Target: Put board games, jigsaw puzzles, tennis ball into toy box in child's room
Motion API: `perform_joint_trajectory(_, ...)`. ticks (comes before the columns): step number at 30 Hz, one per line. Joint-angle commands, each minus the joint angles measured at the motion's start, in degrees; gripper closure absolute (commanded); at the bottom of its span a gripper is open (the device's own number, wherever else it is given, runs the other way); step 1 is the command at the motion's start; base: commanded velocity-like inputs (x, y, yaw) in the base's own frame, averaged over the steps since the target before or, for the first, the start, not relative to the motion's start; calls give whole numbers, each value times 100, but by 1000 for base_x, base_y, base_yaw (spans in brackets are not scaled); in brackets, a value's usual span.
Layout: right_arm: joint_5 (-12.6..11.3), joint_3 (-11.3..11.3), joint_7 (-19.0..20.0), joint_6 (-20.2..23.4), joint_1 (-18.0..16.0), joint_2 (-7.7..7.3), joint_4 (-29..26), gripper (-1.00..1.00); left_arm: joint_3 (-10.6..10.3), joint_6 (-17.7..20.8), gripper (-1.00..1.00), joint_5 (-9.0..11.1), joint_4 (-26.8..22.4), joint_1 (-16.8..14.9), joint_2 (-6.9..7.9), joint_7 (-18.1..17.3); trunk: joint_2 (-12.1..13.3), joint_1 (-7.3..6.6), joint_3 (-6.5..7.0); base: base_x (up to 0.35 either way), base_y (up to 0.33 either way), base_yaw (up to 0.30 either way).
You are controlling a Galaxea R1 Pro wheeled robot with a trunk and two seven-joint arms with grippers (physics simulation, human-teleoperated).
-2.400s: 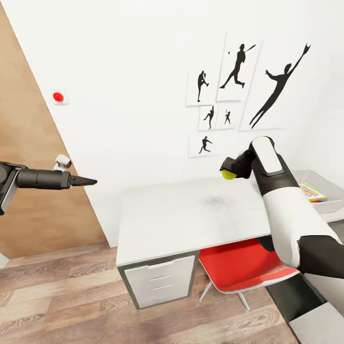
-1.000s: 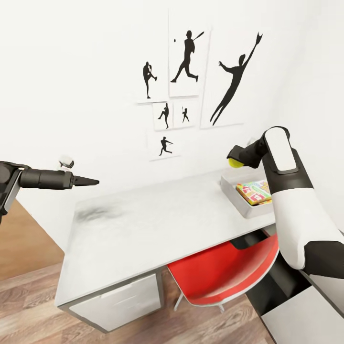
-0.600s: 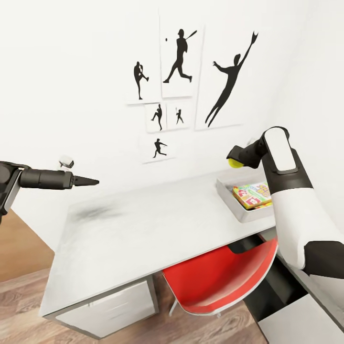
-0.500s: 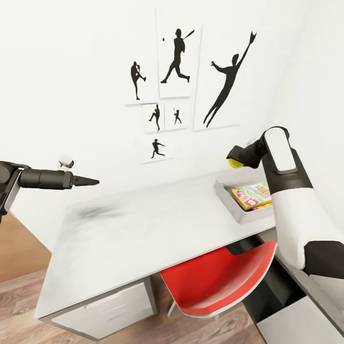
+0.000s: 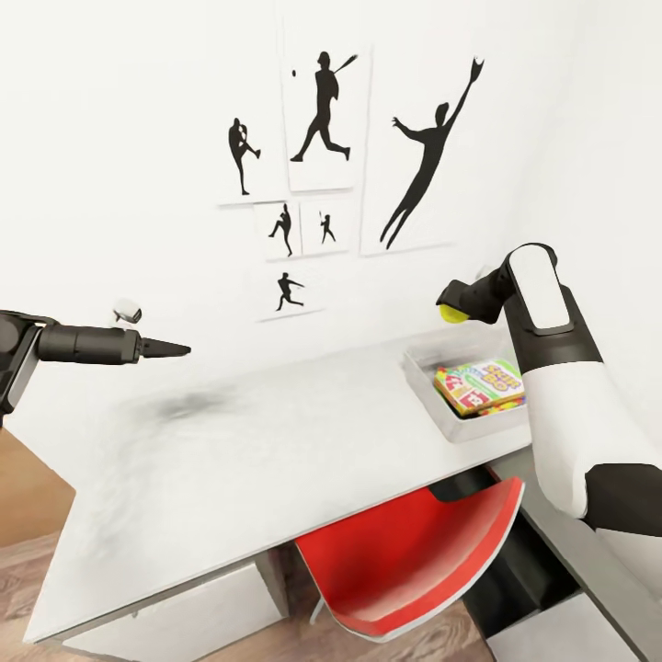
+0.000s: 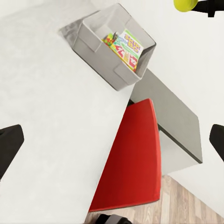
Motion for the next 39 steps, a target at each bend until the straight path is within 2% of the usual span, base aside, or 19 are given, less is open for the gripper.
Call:
perform_joint_trajectory(1,-52,16,-56,20,-7,-6,-4,100,-19,61,-100,34,1,-7,8,-1,-12,5,-12,70,-61,0)
perform_joint_trajectory(15,-52,16,-56,20,-14,23,-5,100,-3,63,-100,34,1,-7,9,-1,-12,5,-12,19,-115,0)
perform_joint_trajectory(23,-52,16,-56,20,-23,34,-5,100,5,65,-100,44,1,-7,9,-1,-12,5,-12,153,-98,0)
perform_joint_trajectory(31,-52,19,-56,20,-12,3,3,100,5,66,-100,66,1,-7,14,-10,-12,5,-12,14,-12,0)
perform_joint_trajectory(39,-52,25,-58,20,-7,33,34,100,5,66,-100,70,-2,-7,16,-10,-12,5,-12,0,0,0)
